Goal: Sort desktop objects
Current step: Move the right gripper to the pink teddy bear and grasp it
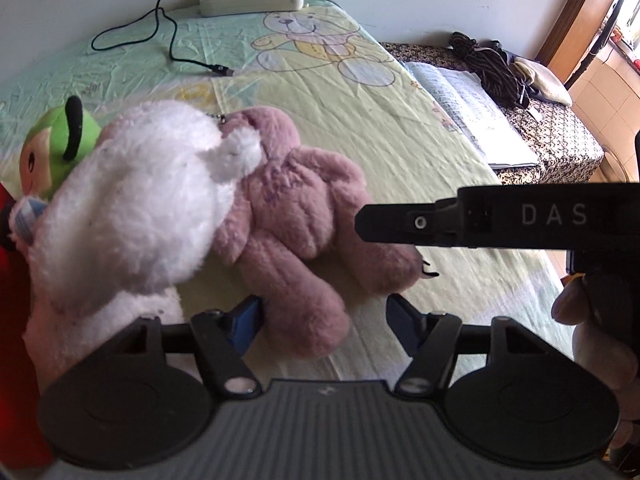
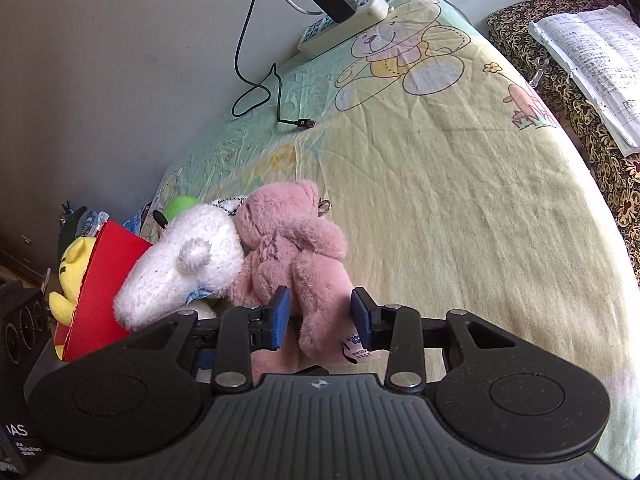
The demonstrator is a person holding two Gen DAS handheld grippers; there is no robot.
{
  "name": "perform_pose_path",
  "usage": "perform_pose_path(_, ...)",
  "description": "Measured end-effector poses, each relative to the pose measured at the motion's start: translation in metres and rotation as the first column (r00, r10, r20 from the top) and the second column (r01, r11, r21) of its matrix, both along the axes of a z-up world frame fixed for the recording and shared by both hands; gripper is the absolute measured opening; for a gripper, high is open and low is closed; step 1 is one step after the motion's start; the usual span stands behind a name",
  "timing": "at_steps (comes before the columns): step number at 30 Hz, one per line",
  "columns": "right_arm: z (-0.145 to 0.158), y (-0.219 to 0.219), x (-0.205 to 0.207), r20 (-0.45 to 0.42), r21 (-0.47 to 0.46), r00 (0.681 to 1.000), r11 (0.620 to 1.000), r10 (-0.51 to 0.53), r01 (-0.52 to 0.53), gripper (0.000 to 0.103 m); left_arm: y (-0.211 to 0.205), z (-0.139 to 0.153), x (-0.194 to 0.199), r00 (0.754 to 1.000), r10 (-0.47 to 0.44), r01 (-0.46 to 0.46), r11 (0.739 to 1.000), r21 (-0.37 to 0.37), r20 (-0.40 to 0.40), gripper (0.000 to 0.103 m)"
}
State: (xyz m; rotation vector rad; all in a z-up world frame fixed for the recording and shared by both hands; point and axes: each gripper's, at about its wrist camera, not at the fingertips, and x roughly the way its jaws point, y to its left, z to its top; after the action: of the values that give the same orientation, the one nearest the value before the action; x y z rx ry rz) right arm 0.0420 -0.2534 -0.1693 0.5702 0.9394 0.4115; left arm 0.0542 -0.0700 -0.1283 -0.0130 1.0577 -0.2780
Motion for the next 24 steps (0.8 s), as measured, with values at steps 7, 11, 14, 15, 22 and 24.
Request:
perform_pose_path(7,-0.01,0.005,0.009,-0.023,-0.003,1.0,1.0,0.01,-0.01,0.04,-0.011,-0.004,0.005,1.0,-0.013,0.011,0.998,0.059,0.022,0.069)
perform_pose_path(11,-0.014,-0.001,0.006,-0.056,0.031,0.998,1.0,-0.001,0.003,0.029,-0.011,-0.003,0.003,1.0,-0.026,0.025,0.998,0.059,0.014,0.066)
perform_pose_path(14,-0.012,-0.003,-0.005,-0.061,0.038,0.998,0.999,-0.003,0.005,0.028,-0.014,-0.003,-0.003,0.999,-0.053,0.053,0.998,0.044,-0.003,0.065)
perform_pose_path(15,-0.011,-0.003,-0.011,-0.06,0.03,0.998,1.0,-0.002,0.004,0.028,-0.017,-0.003,-0.006,0.998,-0.068,0.068,0.996,0.05,-0.005,0.065)
perform_pose_path(22,-0.009,-0.015,-0.056,-0.106,0.025,0.994,1.0,-0.008,0.011,0.027,-0.027,-0.001,-0.046,0.982,-0.184,0.186,0.982,0.026,-0.045,0.065)
perform_pose_path(24,-0.009,-0.019,-0.07,-0.128,0.03,0.992,0.999,-0.011,0.015,0.027,-0.029,0.0,-0.058,0.973,-0.221,0.222,0.975,0.012,-0.063,0.065)
